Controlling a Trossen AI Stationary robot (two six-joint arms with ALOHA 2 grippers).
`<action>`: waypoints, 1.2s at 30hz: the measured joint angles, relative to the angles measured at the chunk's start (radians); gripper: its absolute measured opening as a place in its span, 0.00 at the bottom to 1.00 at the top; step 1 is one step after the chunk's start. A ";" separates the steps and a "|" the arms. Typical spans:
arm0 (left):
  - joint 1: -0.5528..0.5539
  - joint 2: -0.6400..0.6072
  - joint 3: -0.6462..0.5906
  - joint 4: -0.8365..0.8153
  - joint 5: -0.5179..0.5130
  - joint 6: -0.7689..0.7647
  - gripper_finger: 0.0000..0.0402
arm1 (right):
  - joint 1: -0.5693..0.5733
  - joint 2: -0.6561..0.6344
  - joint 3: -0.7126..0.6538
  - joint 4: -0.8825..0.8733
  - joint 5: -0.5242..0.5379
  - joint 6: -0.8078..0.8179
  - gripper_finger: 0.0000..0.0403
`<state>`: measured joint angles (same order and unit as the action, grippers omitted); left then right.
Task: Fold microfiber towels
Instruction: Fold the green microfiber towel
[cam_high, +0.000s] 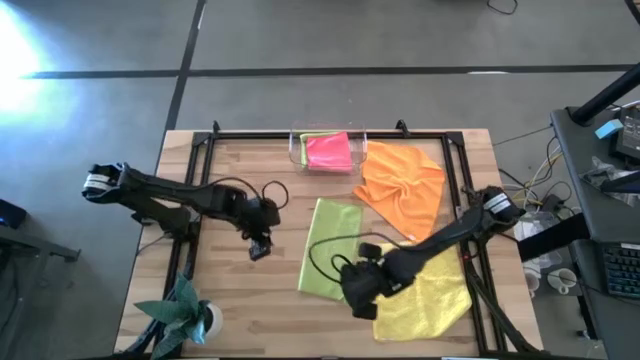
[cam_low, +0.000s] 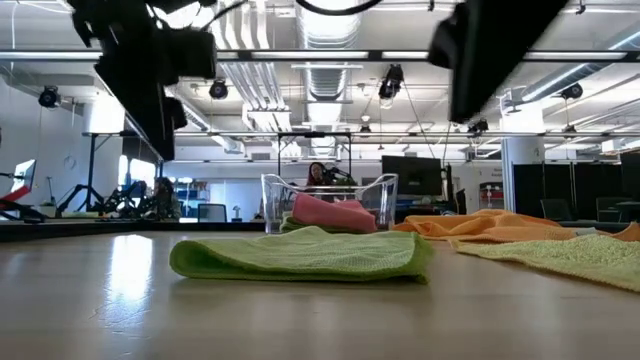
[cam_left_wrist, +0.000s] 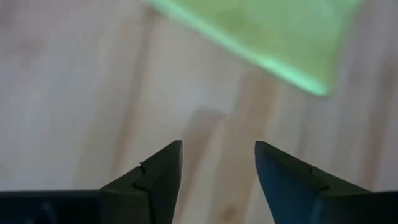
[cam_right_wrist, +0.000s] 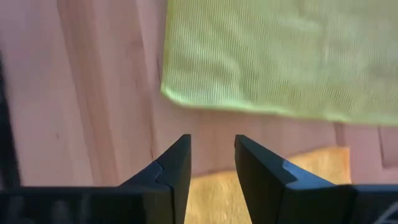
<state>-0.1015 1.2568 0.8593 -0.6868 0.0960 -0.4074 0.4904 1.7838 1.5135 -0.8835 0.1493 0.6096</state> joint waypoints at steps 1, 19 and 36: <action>-0.026 0.000 0.000 0.033 0.000 0.011 0.47 | 0.014 -0.005 -0.018 0.004 0.006 0.009 0.28; -0.384 0.197 0.027 0.399 -0.229 0.187 0.47 | 0.046 0.003 -0.198 0.393 0.009 -0.109 0.39; -0.392 0.503 0.166 0.444 -0.255 0.261 0.47 | 0.006 0.004 -0.281 0.622 0.036 -0.302 0.50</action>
<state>-0.4931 1.7595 1.0250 -0.2431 -0.1591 -0.1459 0.4969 1.7878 1.2321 -0.2616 0.1852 0.3072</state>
